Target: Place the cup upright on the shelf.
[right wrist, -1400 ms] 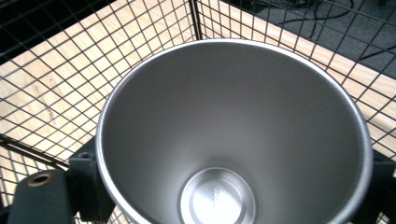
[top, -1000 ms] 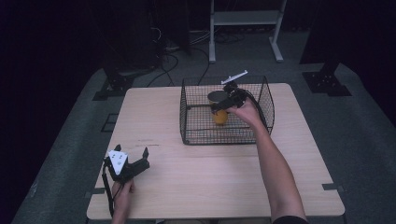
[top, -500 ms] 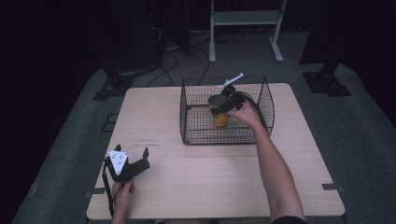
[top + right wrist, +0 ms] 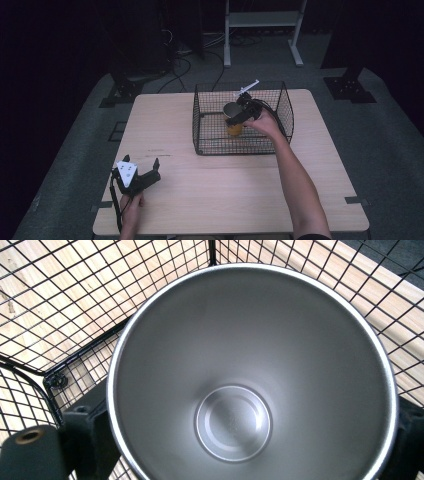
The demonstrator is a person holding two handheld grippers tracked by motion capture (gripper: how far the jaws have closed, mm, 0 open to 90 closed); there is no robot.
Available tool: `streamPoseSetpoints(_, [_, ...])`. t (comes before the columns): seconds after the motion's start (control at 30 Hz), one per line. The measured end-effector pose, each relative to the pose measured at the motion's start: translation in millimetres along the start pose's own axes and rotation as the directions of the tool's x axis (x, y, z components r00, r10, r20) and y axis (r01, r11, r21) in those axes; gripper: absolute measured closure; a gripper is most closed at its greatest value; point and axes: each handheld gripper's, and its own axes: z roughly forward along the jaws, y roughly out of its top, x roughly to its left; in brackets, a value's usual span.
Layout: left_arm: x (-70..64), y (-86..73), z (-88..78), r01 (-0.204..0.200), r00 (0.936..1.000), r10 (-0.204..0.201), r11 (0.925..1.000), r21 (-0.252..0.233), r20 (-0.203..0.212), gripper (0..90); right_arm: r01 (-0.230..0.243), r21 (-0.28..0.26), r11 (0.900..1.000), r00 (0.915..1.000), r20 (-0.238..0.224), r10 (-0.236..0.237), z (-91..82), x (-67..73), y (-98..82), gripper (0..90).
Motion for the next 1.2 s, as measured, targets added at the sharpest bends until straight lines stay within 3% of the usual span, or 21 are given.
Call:
streamPoseSetpoints(0.2, [0.0, -0.1, -0.1, -0.002, 1.0000, 0.002, 1.0000, -0.001, 0.001, 0.8, 0.014, 0.000, 1.000, 0.9997, 0.018, -0.014, -2.3, 1.7, -1.1, 3.4])
streamPoseSetpoints(0.83, [-1.0, -0.1, 0.9, -0.007, 1.0000, 0.007, 1.0000, -0.001, -0.004, 0.8, -0.012, -0.103, 0.995, 0.9999, -0.006, 0.011, -26.8, 0.8, 4.0, 1.3])
streamPoseSetpoints(1.2, [-0.8, 0.0, 1.4, -0.004, 1.0000, 0.004, 1.0000, 0.002, -0.008, 0.8, -0.051, -0.197, 0.979, 0.9984, -0.034, 0.045, -57.2, -5.2, 1.9, 1.3])
